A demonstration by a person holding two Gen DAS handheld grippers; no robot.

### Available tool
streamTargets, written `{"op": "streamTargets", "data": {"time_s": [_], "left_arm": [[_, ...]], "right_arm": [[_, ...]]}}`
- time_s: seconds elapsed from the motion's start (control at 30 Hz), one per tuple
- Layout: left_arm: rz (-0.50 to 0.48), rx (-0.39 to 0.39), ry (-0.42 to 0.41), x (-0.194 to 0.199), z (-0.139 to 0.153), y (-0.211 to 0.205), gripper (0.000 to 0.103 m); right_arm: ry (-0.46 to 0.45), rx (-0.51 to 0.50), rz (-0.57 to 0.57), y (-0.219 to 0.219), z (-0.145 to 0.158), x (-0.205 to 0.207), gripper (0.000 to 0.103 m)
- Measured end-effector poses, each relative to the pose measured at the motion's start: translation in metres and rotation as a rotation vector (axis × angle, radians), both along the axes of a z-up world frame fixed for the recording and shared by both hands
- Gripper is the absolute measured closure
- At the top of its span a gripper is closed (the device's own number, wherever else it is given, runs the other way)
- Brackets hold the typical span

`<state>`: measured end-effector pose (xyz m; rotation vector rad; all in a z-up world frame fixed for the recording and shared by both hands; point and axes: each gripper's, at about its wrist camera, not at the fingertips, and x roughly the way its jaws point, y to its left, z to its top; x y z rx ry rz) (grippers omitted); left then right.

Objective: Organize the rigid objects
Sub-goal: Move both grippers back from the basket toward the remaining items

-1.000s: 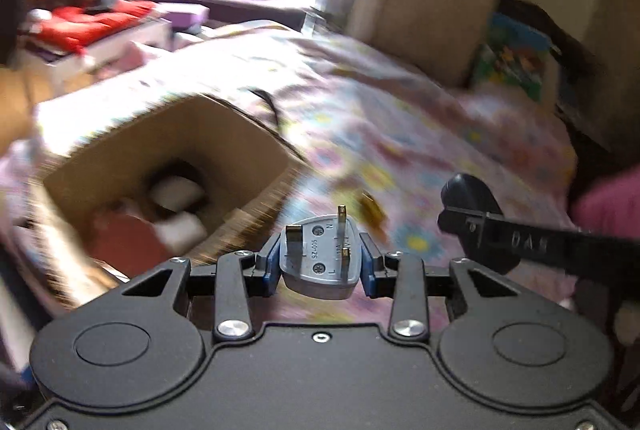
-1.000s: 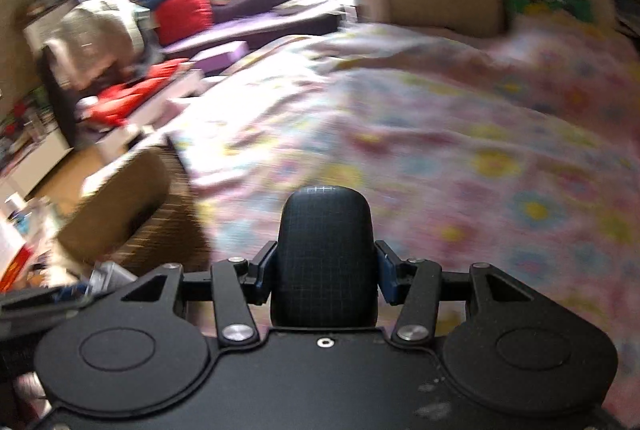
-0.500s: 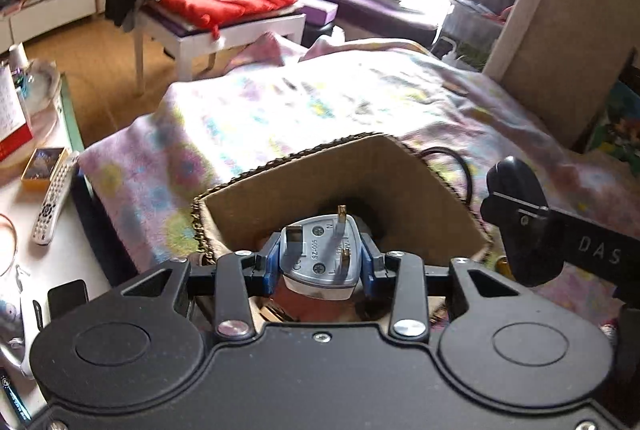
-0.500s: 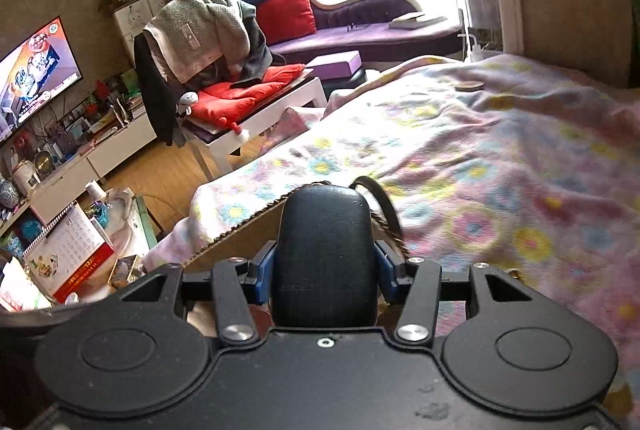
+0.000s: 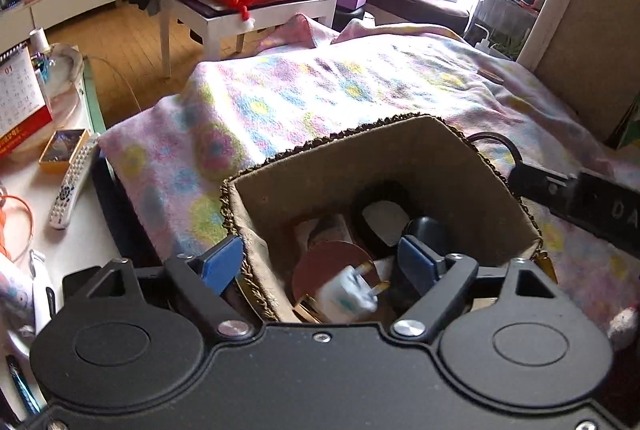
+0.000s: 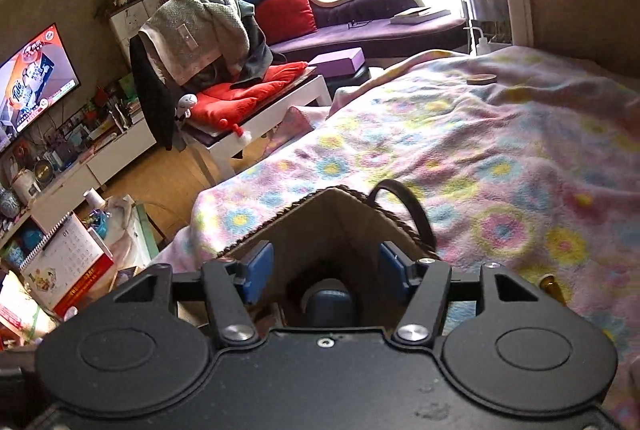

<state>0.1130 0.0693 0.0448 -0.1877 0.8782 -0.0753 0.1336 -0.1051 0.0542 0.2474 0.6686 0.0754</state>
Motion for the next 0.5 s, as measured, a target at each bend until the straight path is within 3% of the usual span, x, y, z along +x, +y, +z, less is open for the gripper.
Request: {"op": "streamTargets", "data": {"time_s": [0.23, 0.37, 0.5], "left_arm": [[-0.022, 0.007, -0.051, -0.022, 0.013, -0.014, 0.014], [-0.071, 0.045, -0.115, -0.041, 0.026, -0.035, 0.006], [-0.142, 0.061, -0.160, -0.058, 0.033, -0.059, 0.004]], "right_arm": [[-0.016, -0.076, -0.048, -0.023, -0.003, -0.028, 0.039], [-0.020, -0.116, -0.106, -0.045, -0.010, -0.052, 0.036], [-0.019, -0.161, -0.183, -0.072, -0.017, -0.079, 0.032]]}}
